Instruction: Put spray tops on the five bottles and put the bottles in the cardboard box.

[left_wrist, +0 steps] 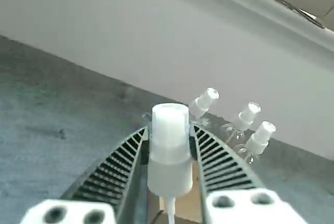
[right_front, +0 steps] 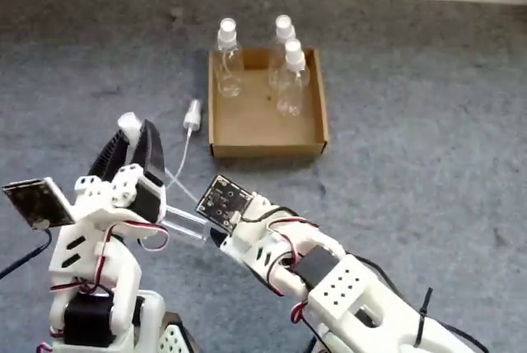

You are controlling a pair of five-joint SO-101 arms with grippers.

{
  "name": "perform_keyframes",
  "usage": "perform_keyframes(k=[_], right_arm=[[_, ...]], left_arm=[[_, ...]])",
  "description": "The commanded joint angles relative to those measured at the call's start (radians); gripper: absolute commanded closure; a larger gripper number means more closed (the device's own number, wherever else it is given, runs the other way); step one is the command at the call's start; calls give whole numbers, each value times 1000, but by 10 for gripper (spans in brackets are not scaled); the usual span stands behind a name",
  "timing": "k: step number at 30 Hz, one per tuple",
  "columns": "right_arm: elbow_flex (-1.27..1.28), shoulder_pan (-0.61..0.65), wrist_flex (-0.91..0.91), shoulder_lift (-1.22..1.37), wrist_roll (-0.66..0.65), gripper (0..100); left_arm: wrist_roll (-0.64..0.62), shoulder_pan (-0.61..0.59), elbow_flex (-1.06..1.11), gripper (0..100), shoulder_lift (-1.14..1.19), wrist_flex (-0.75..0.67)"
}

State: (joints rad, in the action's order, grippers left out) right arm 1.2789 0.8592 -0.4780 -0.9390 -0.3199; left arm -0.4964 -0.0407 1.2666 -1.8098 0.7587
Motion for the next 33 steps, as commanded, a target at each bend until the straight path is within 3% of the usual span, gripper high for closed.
perform_keyframes(k=[1,8,19,24,29,33], right_arm=[[4,10,4,-101,11,995],[117,10,-31,-277,11,995],[128,10,-31,-283,11,995],[120,2,-31,-289,21,995],[119,-93,-31,-291,184,995],[99,-125,-27,-291,192,995]], left_arm=[[-8,21,-4,996,-7,-25],[-8,16,-15,996,-7,-68],[-12,12,-13,996,-4,-83],[29,153,79,996,-4,-86],[129,331,111,996,1,-84],[161,363,125,996,1,-86]])
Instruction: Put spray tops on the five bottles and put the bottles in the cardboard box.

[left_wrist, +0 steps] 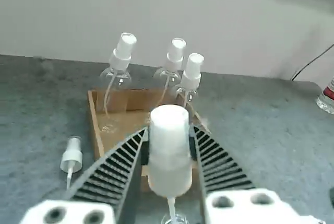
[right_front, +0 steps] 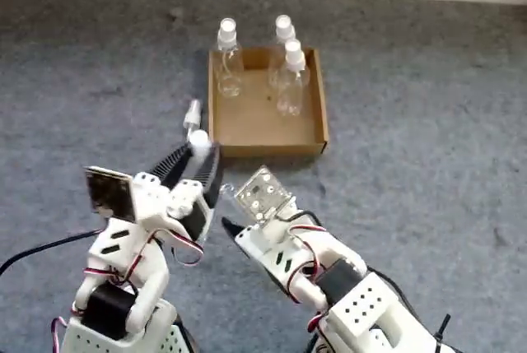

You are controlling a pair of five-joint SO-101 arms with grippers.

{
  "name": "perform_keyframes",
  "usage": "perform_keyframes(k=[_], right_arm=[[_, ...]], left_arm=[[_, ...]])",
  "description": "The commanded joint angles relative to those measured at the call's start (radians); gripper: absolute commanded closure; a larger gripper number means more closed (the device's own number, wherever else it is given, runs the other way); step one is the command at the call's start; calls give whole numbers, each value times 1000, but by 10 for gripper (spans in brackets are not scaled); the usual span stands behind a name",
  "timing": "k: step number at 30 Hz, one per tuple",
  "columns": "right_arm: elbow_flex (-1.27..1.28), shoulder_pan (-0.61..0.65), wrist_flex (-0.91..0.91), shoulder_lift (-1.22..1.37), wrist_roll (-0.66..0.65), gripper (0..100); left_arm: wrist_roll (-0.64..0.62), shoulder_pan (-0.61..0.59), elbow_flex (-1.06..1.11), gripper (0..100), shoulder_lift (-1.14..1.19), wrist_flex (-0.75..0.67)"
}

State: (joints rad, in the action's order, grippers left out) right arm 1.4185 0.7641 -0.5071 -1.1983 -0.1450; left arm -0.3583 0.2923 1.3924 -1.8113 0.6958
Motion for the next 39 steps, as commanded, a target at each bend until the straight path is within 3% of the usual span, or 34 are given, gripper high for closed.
perform_keyframes(k=[1,20,28,39], right_arm=[[-50,-30,1,-31,17,995],[-196,-31,1,-33,18,995],[-226,-24,2,-33,18,995],[-251,-33,2,-131,15,995]], left_arm=[[23,30,-1,996,2,-23],[21,41,27,996,4,-20],[23,174,56,995,4,-25],[25,174,51,995,4,-21]])
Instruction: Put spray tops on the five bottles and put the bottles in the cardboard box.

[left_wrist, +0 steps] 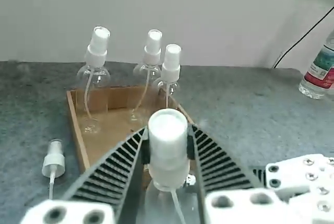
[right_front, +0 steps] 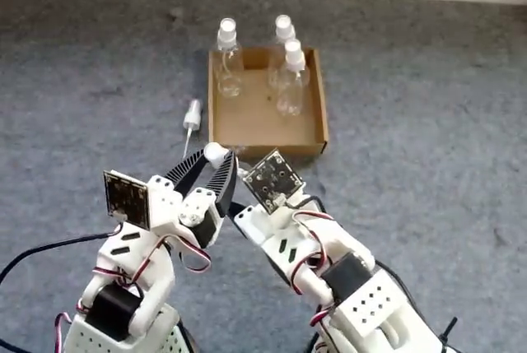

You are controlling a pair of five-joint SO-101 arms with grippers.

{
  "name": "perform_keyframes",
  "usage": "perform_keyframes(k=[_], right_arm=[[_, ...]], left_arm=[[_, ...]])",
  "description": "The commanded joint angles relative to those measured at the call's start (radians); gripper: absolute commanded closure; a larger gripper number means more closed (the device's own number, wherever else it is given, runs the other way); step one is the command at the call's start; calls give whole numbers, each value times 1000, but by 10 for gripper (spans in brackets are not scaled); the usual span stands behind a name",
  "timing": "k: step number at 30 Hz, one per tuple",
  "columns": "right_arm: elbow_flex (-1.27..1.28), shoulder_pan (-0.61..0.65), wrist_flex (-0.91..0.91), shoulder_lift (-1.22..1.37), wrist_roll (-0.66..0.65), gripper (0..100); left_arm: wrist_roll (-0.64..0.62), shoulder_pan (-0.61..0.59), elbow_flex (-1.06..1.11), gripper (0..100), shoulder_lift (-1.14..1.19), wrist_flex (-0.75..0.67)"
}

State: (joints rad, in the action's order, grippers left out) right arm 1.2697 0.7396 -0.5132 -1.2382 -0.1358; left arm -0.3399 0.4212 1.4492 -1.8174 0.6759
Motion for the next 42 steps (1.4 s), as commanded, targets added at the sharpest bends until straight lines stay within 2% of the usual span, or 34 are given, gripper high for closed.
perform_keyframes(k=[1,8,14,20,25,32,36,42], right_arm=[[-102,-8,8,-108,6,995],[-102,-8,8,-127,6,995],[-102,-24,8,-127,5,995],[-102,-85,10,-127,8,995],[-99,-90,10,-125,5,995],[-105,-162,10,-111,3,995],[-232,-228,8,28,3,995],[-573,-243,-22,355,9,995]], left_arm=[[6,50,-7,995,10,0],[60,70,-7,886,10,0],[84,45,-28,886,1,3],[127,-35,-116,881,1,81],[201,-35,-165,880,1,133],[199,-90,-166,880,1,150],[203,-101,-162,880,1,166],[215,-93,-136,880,8,144]])
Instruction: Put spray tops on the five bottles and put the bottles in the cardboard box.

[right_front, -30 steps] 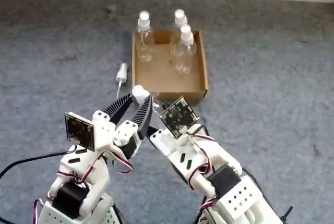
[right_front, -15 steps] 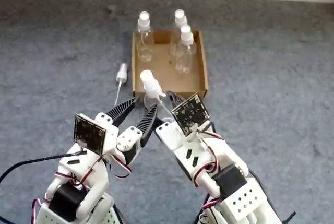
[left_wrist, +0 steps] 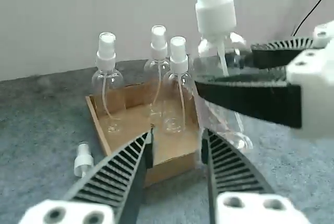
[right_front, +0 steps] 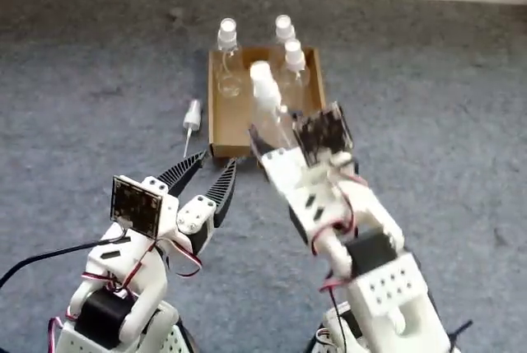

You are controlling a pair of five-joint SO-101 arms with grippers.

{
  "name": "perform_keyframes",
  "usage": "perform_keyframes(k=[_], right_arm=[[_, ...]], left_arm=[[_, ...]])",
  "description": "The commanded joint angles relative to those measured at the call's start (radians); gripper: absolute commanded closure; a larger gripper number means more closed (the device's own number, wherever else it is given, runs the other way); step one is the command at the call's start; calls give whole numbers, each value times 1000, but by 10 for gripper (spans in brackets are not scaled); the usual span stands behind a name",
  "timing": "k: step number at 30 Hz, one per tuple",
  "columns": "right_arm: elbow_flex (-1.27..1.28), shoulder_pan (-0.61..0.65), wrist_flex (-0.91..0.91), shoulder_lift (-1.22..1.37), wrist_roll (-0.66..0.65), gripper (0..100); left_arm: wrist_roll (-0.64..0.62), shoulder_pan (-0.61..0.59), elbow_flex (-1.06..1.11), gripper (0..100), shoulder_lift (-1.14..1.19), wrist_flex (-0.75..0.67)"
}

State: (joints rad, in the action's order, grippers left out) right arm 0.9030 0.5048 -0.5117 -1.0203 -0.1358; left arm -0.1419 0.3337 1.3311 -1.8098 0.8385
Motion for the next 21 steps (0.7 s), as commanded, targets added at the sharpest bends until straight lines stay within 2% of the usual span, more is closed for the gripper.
perform_keyframes(k=[1,3,7,11,21], right_arm=[[-260,-1,-53,182,11,995],[-366,28,-127,260,43,995],[-516,81,-211,369,124,995],[-565,119,-232,420,124,995],[-696,125,-618,421,121,995]], left_arm=[[46,-5,1,880,1,-31],[106,-5,39,880,1,-92],[115,-5,62,872,1,-149],[115,-5,62,767,2,-149],[120,-13,97,784,4,-176]])
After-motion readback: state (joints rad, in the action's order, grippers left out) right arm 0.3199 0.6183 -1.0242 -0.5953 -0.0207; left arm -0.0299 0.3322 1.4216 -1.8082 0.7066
